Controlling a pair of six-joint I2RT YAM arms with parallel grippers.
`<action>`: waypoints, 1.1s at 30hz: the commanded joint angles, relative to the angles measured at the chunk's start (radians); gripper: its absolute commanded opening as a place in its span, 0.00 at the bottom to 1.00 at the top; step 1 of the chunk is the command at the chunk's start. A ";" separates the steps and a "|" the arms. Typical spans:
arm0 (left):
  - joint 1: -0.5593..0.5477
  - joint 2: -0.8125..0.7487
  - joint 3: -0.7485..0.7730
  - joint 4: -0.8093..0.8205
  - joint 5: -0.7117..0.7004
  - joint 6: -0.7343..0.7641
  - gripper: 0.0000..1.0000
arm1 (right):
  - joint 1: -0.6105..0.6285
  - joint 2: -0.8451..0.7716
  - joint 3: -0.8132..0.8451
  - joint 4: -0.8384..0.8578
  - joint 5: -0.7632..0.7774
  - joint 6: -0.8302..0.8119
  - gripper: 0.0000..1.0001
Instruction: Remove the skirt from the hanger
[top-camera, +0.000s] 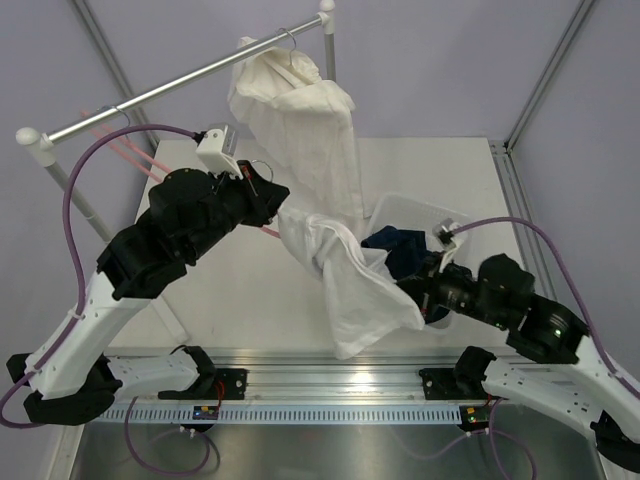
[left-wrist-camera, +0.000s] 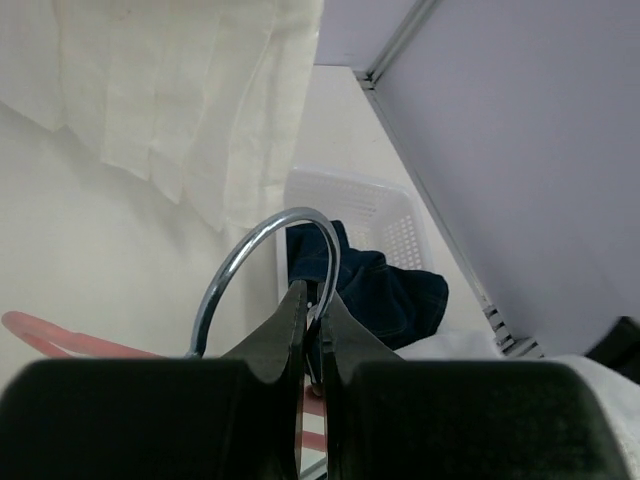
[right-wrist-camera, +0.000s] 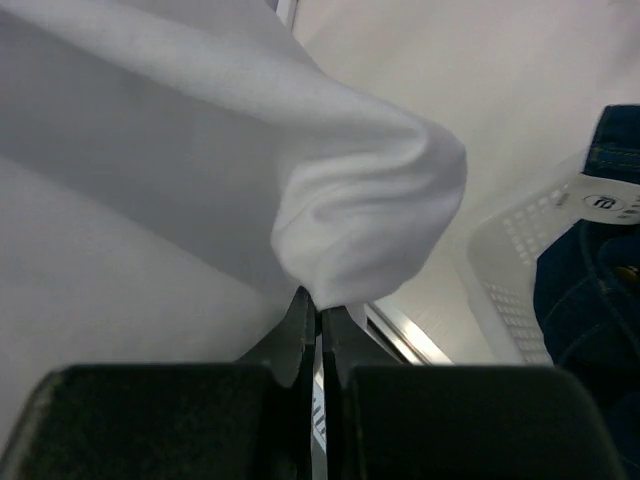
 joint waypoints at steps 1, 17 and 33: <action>0.003 0.001 0.069 0.105 0.050 -0.025 0.00 | -0.001 0.093 -0.034 0.229 -0.173 0.029 0.00; 0.002 0.018 -0.214 0.036 -0.241 0.185 0.00 | 0.013 0.051 0.555 0.217 -0.445 0.061 0.00; 0.003 0.019 -0.207 0.021 -0.177 0.176 0.00 | 0.009 0.111 0.948 -0.125 -0.119 -0.106 0.00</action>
